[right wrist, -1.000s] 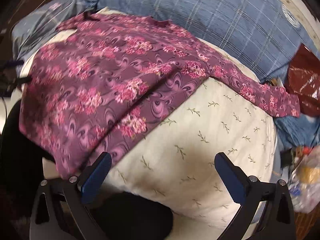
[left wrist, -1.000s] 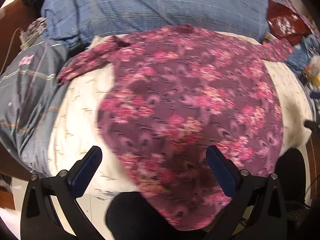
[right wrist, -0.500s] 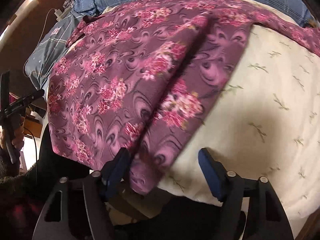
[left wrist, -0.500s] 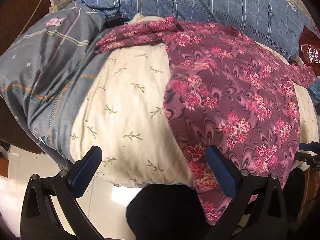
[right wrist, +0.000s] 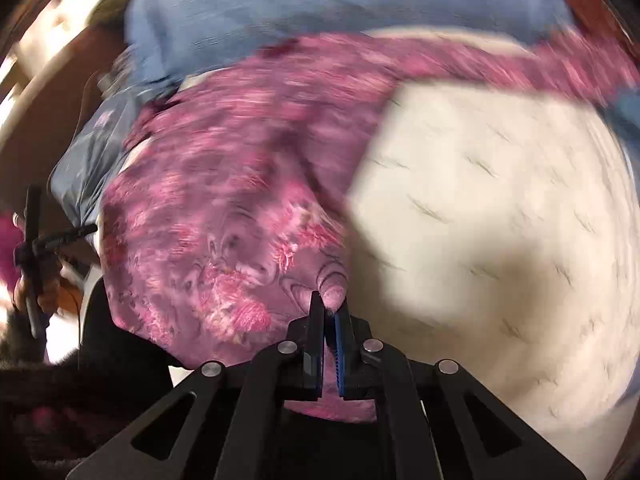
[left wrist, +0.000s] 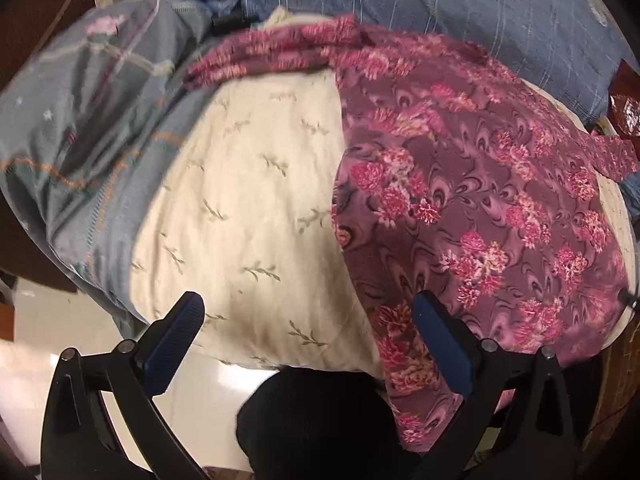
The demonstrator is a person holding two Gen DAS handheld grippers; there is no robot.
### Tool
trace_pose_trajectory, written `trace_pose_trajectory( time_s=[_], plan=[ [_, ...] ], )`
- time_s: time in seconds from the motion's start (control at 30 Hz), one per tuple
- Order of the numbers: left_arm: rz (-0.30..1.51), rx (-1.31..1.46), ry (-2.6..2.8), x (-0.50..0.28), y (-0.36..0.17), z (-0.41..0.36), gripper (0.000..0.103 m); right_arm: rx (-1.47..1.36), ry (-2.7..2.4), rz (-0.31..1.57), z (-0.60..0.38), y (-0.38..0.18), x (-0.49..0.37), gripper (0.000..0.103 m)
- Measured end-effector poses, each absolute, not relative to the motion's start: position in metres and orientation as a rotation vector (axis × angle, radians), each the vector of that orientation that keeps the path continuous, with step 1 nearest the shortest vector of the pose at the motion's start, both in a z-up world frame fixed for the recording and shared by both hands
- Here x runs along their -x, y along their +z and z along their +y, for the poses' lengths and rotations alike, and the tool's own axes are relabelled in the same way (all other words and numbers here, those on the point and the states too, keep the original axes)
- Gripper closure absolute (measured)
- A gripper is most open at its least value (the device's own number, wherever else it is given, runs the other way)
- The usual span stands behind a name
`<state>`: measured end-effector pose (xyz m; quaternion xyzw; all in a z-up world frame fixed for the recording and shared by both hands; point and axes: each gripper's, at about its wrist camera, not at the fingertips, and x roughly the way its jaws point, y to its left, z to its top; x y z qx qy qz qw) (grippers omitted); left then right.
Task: Fold small clothes
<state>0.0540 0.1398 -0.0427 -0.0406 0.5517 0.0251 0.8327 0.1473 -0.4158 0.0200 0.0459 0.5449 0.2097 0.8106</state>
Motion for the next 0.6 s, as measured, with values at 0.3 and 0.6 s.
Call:
trace_pose_trajectory(
  time_s=[0.3,0.6],
  plan=[
    [1.262,0.157,-0.053,-0.067,-0.066,0.116,0.026,-0.078,0.447,1.194,-0.394,0.001,-0.143,0.064],
    [1.243,0.379,-0.172,-0.046,-0.012,0.139,0.097,-0.159,0.677,1.047,-0.399,0.058,-0.107,0.099]
  ],
)
